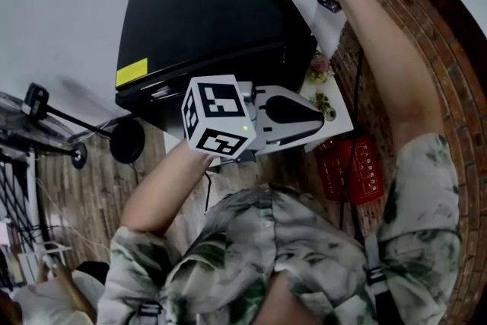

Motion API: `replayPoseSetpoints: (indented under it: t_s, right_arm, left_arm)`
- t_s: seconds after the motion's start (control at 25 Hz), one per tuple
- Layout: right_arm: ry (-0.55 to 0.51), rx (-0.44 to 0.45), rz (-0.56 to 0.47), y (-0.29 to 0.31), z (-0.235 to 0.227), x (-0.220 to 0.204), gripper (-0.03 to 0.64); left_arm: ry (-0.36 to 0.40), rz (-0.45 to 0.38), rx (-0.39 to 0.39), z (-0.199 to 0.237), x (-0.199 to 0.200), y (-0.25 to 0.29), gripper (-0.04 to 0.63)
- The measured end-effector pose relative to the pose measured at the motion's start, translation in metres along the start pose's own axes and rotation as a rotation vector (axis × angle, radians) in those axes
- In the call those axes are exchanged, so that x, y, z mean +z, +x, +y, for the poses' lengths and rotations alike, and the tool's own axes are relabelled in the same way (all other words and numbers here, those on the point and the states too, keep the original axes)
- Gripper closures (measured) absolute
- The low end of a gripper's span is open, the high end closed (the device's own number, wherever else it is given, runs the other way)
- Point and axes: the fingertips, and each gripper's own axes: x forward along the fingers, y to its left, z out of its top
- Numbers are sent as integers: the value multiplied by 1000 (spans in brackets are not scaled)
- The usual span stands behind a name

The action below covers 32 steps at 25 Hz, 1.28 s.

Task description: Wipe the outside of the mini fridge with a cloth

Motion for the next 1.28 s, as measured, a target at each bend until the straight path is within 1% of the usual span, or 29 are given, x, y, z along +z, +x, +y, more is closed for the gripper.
replayPoseSetpoints:
  t_s: [0.28,0.48,0.64,0.8,0.96,1.12,1.28]
  right_arm:
    - [12,11,-158,-31,-18,7,523]
    - [10,16,-233,-45,-32,0,523]
    - [4,18,-267,-46,-40,-11,523]
    - [12,55,-296,-30,-38,-25,523]
    - [-5,94,-294,-7,-29,-39,523]
    - [-1,128,-299,13,-28,-50,523]
    - [5,148,-308,27,-26,-57,523]
  left_arm:
    - [1,-20,57,9,3,20,566]
    - [-2,-34,104,19,3,36,566]
    - [7,-32,134,22,4,54,566]
    - [11,-30,176,29,1,64,566]
    - [-3,-32,222,41,-3,76,566]
    - [-25,-14,223,52,-12,96,566]
    - [-35,-16,222,61,-16,108,566]
